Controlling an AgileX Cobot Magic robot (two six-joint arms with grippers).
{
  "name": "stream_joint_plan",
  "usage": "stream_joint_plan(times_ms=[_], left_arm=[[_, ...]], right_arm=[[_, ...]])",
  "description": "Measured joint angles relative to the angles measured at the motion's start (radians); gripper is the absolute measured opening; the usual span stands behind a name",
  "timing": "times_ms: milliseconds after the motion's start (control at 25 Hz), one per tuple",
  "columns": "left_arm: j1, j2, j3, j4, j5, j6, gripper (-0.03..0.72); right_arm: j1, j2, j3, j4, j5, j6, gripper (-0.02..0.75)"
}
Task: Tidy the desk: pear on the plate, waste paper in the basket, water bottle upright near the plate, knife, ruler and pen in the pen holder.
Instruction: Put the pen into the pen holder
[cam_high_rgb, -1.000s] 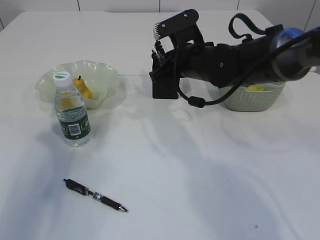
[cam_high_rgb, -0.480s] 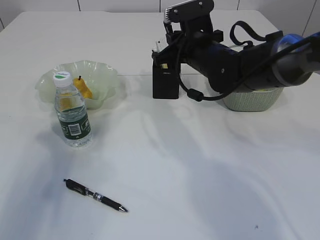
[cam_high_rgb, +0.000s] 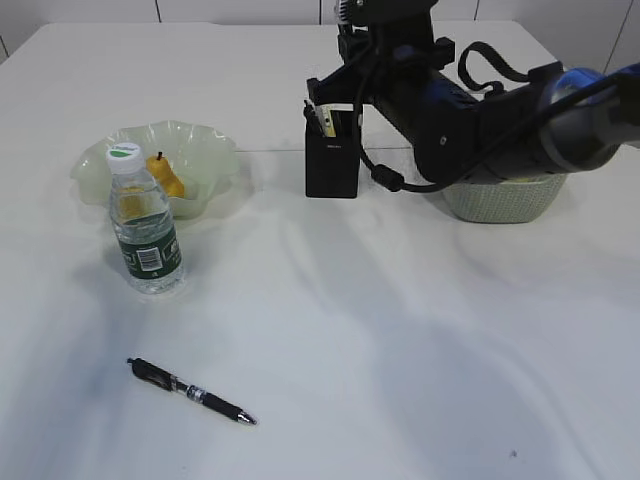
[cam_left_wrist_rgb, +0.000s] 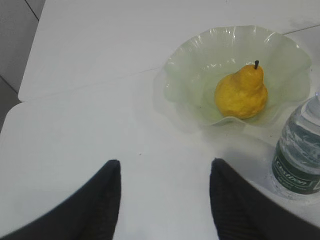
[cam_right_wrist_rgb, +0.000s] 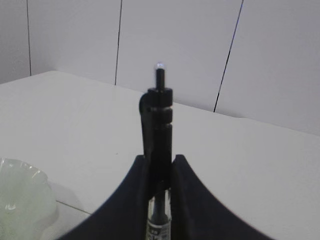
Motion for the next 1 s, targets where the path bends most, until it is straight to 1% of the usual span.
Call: stream_joint_plan(times_ms=[600, 1000], left_arm=[[0.0, 0.0, 0.0, 0.0, 0.0, 0.0, 0.402], [0.0, 0.0, 0.0, 0.0, 0.0, 0.0, 0.402]], right_arm=[[-0.011, 0.112, -0.174, 0.0, 0.008, 0.002, 0.07], [-0.022, 0.186, -0.256, -0.011, 0.018, 0.002, 0.07]])
